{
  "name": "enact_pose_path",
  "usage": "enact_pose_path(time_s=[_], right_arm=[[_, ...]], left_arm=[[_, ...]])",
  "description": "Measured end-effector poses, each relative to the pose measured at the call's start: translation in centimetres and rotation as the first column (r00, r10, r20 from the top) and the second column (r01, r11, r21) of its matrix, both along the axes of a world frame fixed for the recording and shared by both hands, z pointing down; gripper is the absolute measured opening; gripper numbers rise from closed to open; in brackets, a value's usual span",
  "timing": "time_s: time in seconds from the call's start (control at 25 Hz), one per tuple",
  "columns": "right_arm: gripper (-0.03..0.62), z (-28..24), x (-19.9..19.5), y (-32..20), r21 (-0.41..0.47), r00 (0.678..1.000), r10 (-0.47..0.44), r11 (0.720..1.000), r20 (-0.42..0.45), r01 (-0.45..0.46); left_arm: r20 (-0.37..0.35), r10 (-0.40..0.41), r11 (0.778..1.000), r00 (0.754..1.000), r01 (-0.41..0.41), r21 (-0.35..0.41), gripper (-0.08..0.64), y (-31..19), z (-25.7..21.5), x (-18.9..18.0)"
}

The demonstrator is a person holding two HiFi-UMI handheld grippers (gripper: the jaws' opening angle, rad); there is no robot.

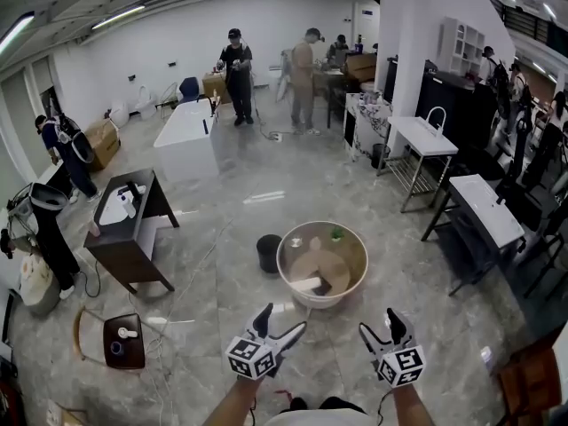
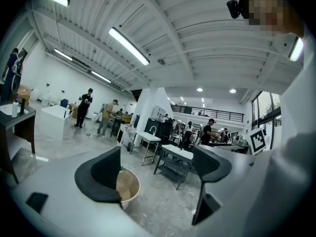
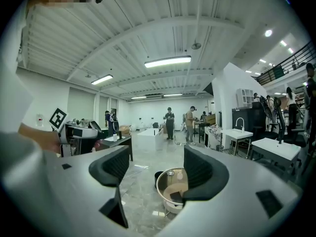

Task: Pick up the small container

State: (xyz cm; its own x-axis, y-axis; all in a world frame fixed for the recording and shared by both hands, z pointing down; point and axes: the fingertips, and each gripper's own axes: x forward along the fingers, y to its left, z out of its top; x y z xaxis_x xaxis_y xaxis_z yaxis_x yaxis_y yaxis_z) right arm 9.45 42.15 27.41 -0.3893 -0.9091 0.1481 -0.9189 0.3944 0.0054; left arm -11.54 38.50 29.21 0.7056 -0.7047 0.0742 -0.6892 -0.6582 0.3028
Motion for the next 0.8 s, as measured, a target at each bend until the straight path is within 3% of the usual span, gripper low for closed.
enact_pose_path(time_s=[0.44, 0.8], right_arm=[[0.353, 1.6, 0.4, -1.1, -0.058, 1.0, 0.011, 0.998, -0.009, -0.011], [0.35, 3.7, 2.6, -6.6, -0.1, 1.0, -0.006, 0.995, 0.012, 0.007]], left_arm=[[-0.003, 0.009, 1.0, 1.0, -0.01, -0.018, 0.46, -1.7, 1.0, 0.6], [0.028, 0.016, 0.998, 0.999, -0.015, -0.057, 0.46, -6.4, 2.8, 3.2]])
